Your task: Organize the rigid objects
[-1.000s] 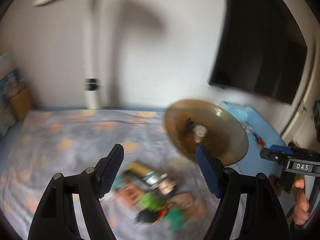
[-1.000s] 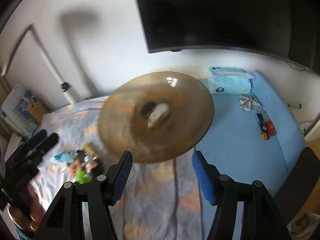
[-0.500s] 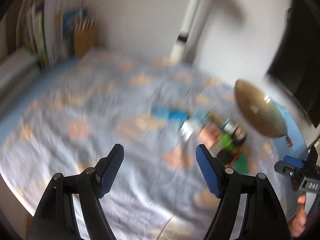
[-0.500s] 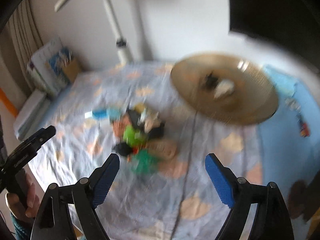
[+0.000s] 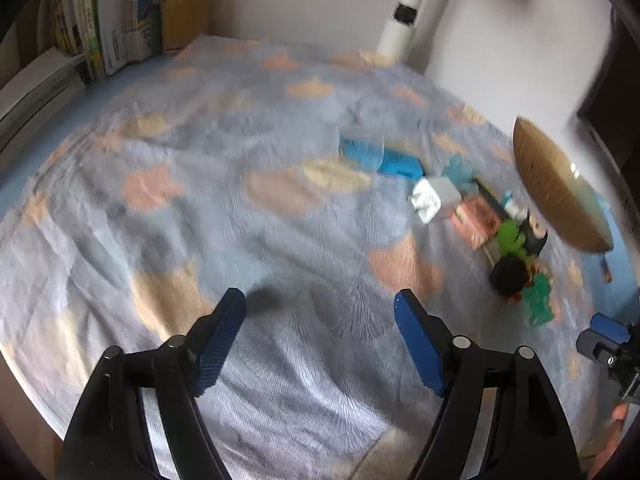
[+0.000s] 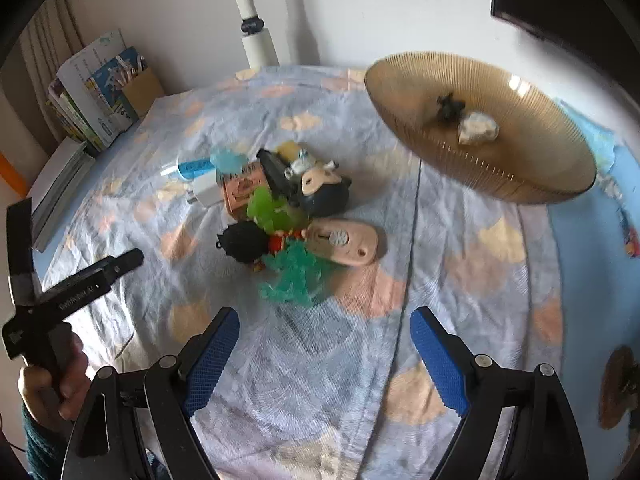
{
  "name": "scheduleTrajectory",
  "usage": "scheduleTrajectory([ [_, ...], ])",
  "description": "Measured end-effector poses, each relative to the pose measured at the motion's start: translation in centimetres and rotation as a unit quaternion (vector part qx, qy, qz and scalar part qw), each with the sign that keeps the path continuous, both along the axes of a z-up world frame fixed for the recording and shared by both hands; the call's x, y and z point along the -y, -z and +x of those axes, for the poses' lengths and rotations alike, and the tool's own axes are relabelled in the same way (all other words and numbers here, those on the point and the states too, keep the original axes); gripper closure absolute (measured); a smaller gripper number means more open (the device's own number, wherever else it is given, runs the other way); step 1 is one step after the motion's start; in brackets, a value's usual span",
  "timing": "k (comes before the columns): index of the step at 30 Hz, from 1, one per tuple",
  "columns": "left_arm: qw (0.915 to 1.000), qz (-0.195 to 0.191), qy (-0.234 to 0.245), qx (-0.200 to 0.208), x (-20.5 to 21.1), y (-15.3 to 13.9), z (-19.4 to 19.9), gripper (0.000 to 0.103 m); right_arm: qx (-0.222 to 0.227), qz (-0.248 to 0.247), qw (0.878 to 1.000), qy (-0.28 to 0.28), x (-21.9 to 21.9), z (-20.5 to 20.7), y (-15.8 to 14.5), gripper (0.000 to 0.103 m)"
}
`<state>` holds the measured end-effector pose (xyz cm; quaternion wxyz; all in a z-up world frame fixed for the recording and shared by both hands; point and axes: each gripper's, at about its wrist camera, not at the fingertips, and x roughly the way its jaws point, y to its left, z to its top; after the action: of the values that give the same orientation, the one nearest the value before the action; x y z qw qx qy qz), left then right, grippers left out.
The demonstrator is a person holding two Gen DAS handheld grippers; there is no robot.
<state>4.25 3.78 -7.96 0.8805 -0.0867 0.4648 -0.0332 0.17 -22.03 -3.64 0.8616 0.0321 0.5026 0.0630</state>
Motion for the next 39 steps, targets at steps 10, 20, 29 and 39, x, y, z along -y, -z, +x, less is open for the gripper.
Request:
scheduleTrajectory([
  [10,0.9987,0.025,0.041,-0.019,1.6,0.3,0.0,0.001,-0.007,0.013,1.000,-0.001,0.3,-0.2,1.0,0.017],
  [20,0.9609,-0.058,0.265,0.054,6.9,-4.3,2.1,0.005,0.011,-0.010,0.999,-0.035,-2.2,0.9,1.6,0.032],
  [29,0.9431,-0.063,0.325,-0.030,11.0,-0.4,5.4,0.050,0.007,-0.020,0.998,-0.053,-2.9,2.7,3.0,0.039],
  [39,0.9557,-0.043,0.291,-0.003,10.7,-1.7,2.9,0.073,0.024,-0.047,0.997,-0.052,-3.3,2.4,3.2,0.062],
])
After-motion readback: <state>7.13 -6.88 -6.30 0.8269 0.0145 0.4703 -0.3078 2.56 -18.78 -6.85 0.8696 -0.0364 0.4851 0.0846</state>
